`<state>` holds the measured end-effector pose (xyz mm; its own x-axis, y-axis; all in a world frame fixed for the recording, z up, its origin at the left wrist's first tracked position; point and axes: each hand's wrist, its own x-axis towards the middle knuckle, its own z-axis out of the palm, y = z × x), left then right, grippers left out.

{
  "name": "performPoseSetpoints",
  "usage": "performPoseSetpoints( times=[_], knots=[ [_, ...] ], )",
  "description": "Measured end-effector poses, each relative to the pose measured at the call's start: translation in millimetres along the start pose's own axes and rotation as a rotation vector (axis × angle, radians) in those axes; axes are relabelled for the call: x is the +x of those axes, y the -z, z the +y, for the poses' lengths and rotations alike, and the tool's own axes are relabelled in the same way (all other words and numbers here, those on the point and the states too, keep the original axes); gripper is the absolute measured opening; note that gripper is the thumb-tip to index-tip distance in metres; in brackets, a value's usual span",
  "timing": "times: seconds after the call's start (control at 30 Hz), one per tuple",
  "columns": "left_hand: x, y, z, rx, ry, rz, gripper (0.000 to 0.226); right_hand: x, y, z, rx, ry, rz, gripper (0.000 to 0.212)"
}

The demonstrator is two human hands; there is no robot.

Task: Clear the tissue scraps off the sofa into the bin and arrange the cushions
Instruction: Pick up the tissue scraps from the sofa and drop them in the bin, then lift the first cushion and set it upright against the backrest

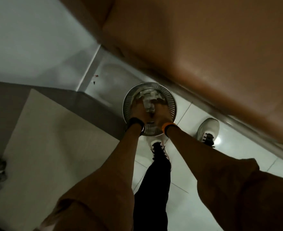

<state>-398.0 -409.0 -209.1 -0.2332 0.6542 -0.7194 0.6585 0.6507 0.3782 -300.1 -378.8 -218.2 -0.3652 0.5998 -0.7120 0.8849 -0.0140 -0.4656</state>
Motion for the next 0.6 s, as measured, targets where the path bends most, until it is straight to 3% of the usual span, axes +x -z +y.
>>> performPoseSetpoints(
  times=[0.1,0.17,0.37,0.6],
  knots=[
    [-9.2,4.7,-0.8,-0.022,-0.057,0.086,0.077,-6.3,3.5,-2.6,-0.071,0.008,0.036,0.062],
    [-25.0,15.3,6.0,0.026,-0.131,0.246,0.074,-28.1,19.6,-13.3,-0.083,0.084,0.137,0.057],
    [-64.4,66.0,57.6,0.101,-0.383,0.775,0.067,-84.3,113.1,-30.0,-0.131,0.435,0.685,0.037],
    [-24.4,159.4,201.4,0.112,-0.568,0.989,0.071,-58.1,277.9,-33.2,-0.156,0.34,0.928,0.065]
  ],
)
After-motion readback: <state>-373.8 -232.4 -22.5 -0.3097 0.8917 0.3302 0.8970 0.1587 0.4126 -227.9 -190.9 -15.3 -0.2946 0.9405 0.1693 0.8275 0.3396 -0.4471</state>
